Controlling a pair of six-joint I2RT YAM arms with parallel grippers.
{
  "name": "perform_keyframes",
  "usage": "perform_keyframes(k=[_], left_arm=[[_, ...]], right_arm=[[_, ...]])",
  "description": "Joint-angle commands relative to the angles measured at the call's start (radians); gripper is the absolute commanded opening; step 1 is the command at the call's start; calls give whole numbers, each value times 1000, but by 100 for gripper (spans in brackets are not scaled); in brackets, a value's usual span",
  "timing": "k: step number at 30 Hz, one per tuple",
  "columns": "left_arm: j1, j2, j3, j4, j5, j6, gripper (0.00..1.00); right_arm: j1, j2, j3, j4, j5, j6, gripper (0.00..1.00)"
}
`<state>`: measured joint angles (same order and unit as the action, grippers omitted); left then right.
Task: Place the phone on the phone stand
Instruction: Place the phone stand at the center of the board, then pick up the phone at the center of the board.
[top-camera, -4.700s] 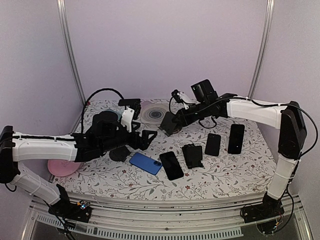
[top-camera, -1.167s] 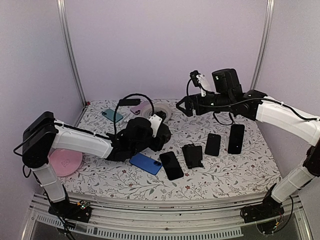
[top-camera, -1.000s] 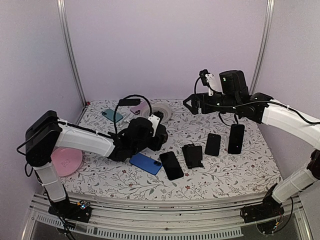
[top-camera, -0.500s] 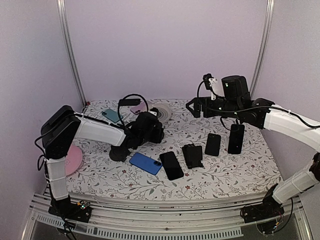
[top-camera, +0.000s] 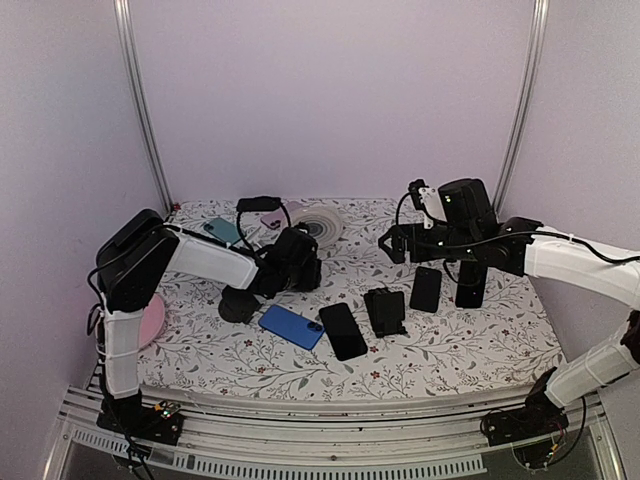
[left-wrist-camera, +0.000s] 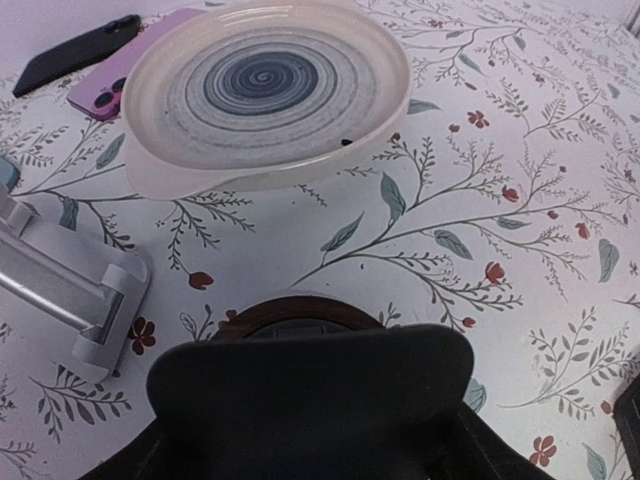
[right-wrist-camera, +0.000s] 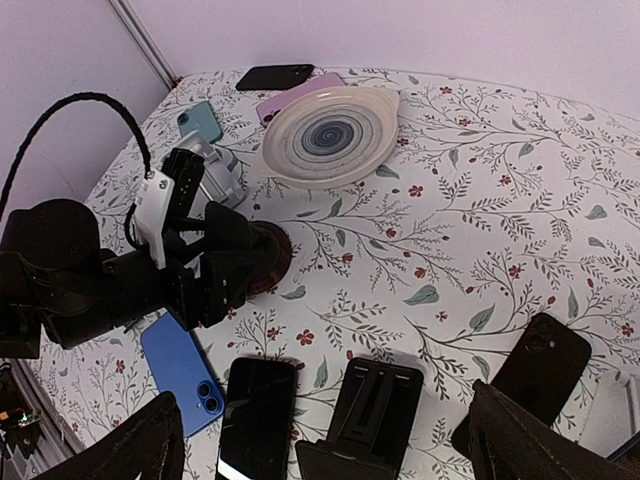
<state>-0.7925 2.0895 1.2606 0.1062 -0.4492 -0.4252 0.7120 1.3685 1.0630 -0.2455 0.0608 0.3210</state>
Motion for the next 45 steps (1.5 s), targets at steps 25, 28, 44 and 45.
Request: perform_keyframes(k=[25, 28, 44, 45], left_arm=[[11, -83, -50, 35, 7, -39, 97], [10, -106, -58, 36, 14, -36, 97], [-10, -280, -155, 53, 44, -55, 97], [-12, -291, -163, 53, 44, -56, 97]], right_arm=[[-4, -101, -167, -10, 159, 139, 99], [-5, -84, -158, -26, 162, 145, 99], [-8, 14, -138, -52, 212, 242, 99], [-8, 24, -134, -57, 219, 251, 99]])
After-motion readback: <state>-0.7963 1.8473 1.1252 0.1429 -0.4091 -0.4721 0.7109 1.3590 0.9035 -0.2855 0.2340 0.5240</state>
